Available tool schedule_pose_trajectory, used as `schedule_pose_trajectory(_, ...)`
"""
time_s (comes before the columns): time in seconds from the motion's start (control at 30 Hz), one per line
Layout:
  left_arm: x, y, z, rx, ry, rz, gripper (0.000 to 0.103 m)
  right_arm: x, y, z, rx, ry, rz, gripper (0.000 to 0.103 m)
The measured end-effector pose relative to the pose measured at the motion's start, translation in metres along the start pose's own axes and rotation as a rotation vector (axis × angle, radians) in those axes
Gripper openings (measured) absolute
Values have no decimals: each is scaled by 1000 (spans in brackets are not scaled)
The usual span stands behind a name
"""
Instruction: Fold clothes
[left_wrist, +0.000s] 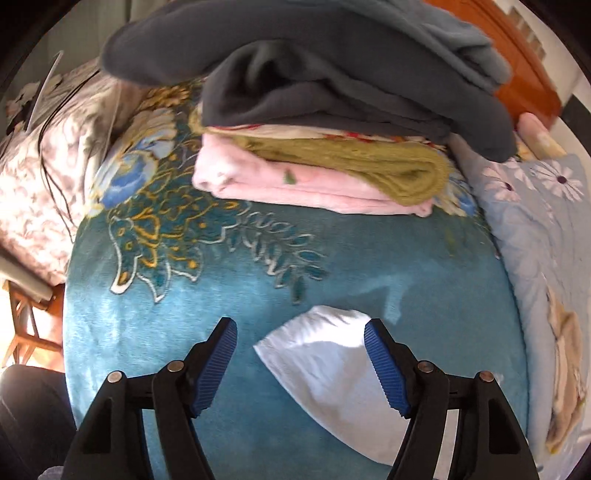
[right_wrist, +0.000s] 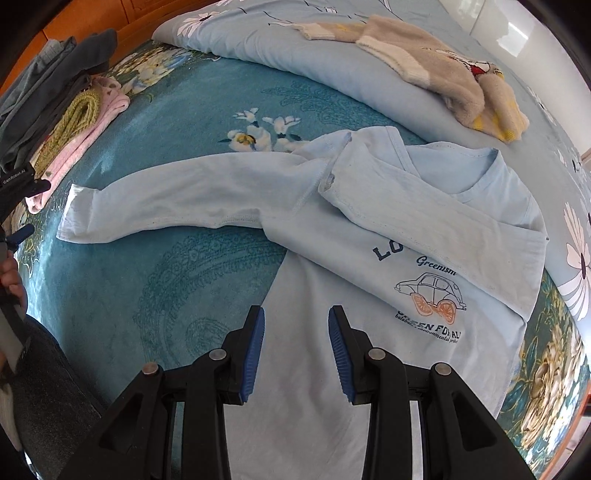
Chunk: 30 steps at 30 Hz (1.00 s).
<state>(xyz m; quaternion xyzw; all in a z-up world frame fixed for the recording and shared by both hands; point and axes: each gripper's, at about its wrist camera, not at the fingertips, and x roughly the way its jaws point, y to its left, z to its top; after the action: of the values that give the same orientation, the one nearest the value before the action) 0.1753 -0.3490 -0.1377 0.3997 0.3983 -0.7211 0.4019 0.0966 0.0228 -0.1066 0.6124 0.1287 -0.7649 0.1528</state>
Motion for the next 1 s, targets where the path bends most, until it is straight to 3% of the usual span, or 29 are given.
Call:
schedule_pose_trajectory(0.13, 26, 11, -3, -59, 88, 51, 74, -1, 12, 8, -17, 2, 16, 37)
schedule_pose_trajectory(0.23, 45, 11, -13, -68, 152, 49, 71, -7, 24, 13, -42, -21, 30, 37)
schedule_pose_trajectory(0.33, 47, 9, -18, -39, 124, 85, 53, -9, 32, 16, -61, -28, 37, 37)
schedule_pose_trajectory(0.37, 46, 7, -19, -24, 111, 74, 38, -9, 33, 17, -63, -27, 42, 37)
schedule_pose_trajectory(0.4, 45, 5, -20, -10, 103, 56, 30, -8, 33, 17, -63, -25, 47, 37)
schedule_pose_trajectory(0.43, 46, 5, -21, -3, 105, 29, 13, -7, 32, 16, -61, -24, 52, 37)
schedule_pose_trajectory(0.47, 46, 4, -23, 0, 112, -1, 9, -6, 32, 16, -59, -22, 56, 37)
schedule_pose_trajectory(0.57, 43, 10, -27, -39, 115, -81, 7, -5, 26, 13, -44, -21, 70, 37)
schedule_pose_trajectory(0.73, 12, 15, -30, -68, 28, -268, 7, -5, 1, 6, 10, -34, 89, 37)
schedule_pose_trajectory(0.9, -48, -32, -33, 88, -41, -507, 7, 0, -39, -5, 92, -39, 87, 37)
schedule_pose_trajectory(1.0, -79, -98, -41, 219, -25, -643, 7, 3, -68, -12, 168, -28, 87, 37)
